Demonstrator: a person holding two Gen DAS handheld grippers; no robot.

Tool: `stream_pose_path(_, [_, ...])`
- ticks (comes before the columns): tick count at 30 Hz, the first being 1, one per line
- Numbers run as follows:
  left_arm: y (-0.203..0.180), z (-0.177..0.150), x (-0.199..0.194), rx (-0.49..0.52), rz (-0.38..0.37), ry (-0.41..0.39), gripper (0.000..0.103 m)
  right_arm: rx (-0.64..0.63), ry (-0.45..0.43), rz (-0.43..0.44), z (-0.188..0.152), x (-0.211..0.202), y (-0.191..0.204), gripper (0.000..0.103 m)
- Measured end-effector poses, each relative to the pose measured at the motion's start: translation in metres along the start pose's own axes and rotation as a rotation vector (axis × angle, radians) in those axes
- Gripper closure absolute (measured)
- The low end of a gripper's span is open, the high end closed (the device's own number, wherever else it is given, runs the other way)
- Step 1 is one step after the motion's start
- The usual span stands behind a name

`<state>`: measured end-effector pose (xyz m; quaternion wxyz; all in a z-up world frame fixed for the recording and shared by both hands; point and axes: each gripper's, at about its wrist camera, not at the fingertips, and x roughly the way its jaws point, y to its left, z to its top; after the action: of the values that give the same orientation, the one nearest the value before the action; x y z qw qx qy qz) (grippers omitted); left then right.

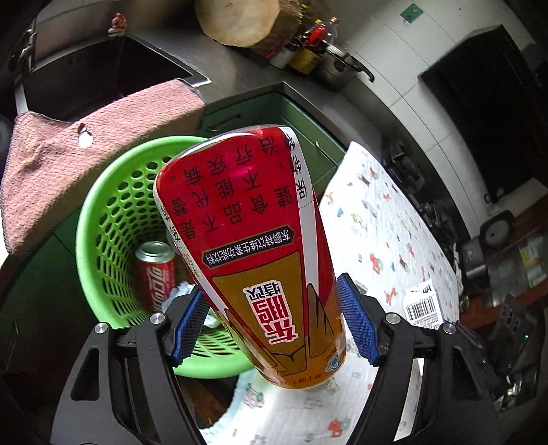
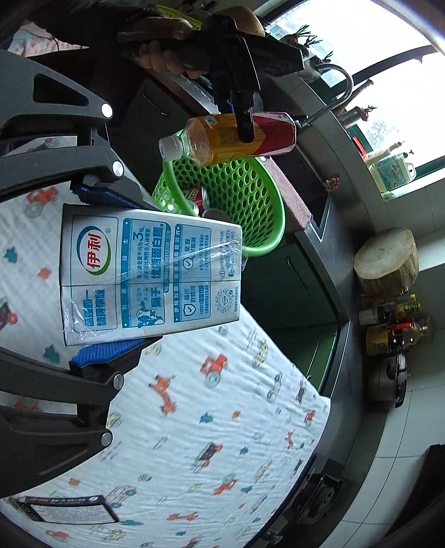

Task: Collect trash
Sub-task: 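Drop the bottle into the green basket with the left tool while the right tool drops the milk carton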

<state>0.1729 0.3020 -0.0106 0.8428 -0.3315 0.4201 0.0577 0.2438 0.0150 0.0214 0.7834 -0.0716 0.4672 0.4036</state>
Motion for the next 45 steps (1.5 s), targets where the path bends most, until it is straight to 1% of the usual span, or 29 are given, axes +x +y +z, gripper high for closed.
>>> stream_pose_path(1, [0.007, 0.004, 0.000, 0.002, 0.004, 0.002, 0.031, -0.011, 0.002, 0.005, 0.007, 0.007, 0.008, 0.042])
stream_pose_path(3, [0.019, 0.012, 0.002, 0.003, 0.047, 0.008, 0.031, -0.025, 0.003, 0.017, 0.019, 0.021, 0.024, 0.042])
stream_pose_path(5, [0.028, 0.021, 0.005, 0.025, 0.082, 0.013, 0.031, -0.029, 0.004, 0.035, 0.030, 0.034, 0.037, 0.042])
stream_pose_path(7, [0.036, 0.027, 0.008, 0.040, 0.118, 0.018, 0.031, -0.037, 0.004, 0.038, 0.041, 0.048, 0.049, 0.042])
stream_pose_path(11, [0.053, 0.037, 0.016, 0.053, 0.164, 0.025, 0.031, -0.052, 0.018, 0.040, 0.058, 0.078, 0.071, 0.042])
stream_pose_path(17, [0.068, 0.040, 0.032, 0.059, 0.190, 0.059, 0.030, -0.048, 0.052, 0.041, 0.074, 0.117, 0.088, 0.042])
stream_pose_path(23, [0.074, 0.037, 0.040, 0.072, 0.208, 0.079, 0.030, -0.023, 0.072, 0.049, 0.081, 0.138, 0.089, 0.041])
stream_pose_path(25, [0.075, 0.035, 0.041, 0.068, 0.206, 0.084, 0.029, -0.014, 0.065, 0.055, 0.081, 0.137, 0.088, 0.034])
stream_pose_path(26, [0.076, 0.034, 0.041, 0.067, 0.205, 0.086, 0.029, -0.012, 0.060, 0.058, 0.081, 0.136, 0.088, 0.029])
stream_pose_path(31, [0.078, 0.032, 0.037, 0.061, 0.193, 0.079, 0.028, -0.016, 0.052, 0.047, 0.080, 0.128, 0.089, 0.027])
stream_pose_path(33, [0.075, 0.031, 0.033, 0.065, 0.190, 0.070, 0.024, -0.015, 0.041, 0.042, 0.077, 0.122, 0.088, 0.022])
stream_pose_path(38, [0.066, 0.025, 0.022, 0.078, 0.185, 0.048, 0.022, -0.012, 0.020, 0.029, 0.064, 0.101, 0.083, 0.016])
stream_pose_path(42, [0.059, 0.019, 0.015, 0.084, 0.175, 0.040, 0.022, 0.011, 0.000, 0.029, 0.049, 0.083, 0.076, 0.014])
stream_pose_path(45, [0.053, 0.015, 0.009, 0.087, 0.165, 0.029, 0.019, 0.025, -0.009, 0.019, 0.038, 0.070, 0.069, 0.012])
